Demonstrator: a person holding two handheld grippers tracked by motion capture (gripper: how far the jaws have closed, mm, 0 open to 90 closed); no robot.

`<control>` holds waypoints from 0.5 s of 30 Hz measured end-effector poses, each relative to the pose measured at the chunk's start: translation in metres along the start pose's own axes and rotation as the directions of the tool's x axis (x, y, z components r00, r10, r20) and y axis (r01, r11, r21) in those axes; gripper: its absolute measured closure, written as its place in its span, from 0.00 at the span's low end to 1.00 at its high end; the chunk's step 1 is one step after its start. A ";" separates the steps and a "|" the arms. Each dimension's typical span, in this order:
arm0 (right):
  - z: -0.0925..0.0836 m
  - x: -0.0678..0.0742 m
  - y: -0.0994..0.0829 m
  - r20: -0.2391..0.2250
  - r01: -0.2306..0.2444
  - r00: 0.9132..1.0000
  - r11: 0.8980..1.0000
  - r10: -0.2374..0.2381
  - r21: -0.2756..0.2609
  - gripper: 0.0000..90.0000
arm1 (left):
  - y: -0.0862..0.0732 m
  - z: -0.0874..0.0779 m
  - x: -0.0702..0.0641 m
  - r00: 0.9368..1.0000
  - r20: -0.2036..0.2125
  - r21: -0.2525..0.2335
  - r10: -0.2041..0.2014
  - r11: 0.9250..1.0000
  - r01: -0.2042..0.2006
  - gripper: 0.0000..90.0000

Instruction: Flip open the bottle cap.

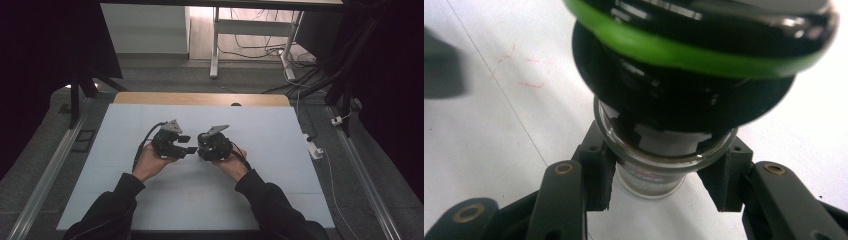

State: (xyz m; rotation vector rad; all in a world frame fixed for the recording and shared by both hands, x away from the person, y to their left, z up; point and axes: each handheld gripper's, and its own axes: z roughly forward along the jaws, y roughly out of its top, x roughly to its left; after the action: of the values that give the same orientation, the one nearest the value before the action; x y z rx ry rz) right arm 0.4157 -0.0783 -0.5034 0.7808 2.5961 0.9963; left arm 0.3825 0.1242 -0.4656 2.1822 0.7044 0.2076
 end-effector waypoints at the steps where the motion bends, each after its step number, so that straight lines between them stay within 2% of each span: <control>1: 0.000 0.000 0.000 0.000 0.000 1.000 1.000 0.000 0.000 0.58 | 0.001 0.002 -0.002 1.000 0.009 0.010 0.011 1.000 -0.012 0.63; 2: 0.000 0.000 0.000 0.000 0.001 1.000 1.000 -0.001 -0.001 0.58 | 0.003 0.006 -0.006 1.000 -0.001 0.035 0.025 0.999 -0.024 0.73; 3: 0.000 0.000 0.000 0.001 0.002 1.000 1.000 -0.002 -0.001 0.58 | 0.003 0.008 -0.007 0.999 0.006 0.039 0.033 0.999 -0.033 0.79; 7: 0.000 0.000 0.000 0.001 0.002 1.000 1.000 -0.002 -0.001 0.58 | 0.007 0.013 -0.011 0.999 -0.002 0.043 0.042 0.998 -0.042 0.97; 10: 0.000 0.000 0.000 0.002 0.001 1.000 1.000 -0.001 -0.001 0.58 | 0.008 0.015 -0.011 1.000 -0.008 0.037 0.027 0.999 -0.026 0.99; 15: 0.000 -0.001 0.000 -0.001 -0.003 1.000 1.000 0.003 0.000 0.58 | 0.009 0.016 -0.011 1.000 0.008 0.032 0.016 0.999 -0.016 0.99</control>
State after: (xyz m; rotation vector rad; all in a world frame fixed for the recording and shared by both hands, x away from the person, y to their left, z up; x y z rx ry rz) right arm 0.4161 -0.0788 -0.5035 0.7840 2.5965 0.9978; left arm 0.3832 0.1031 -0.4688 2.2187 0.6904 0.1979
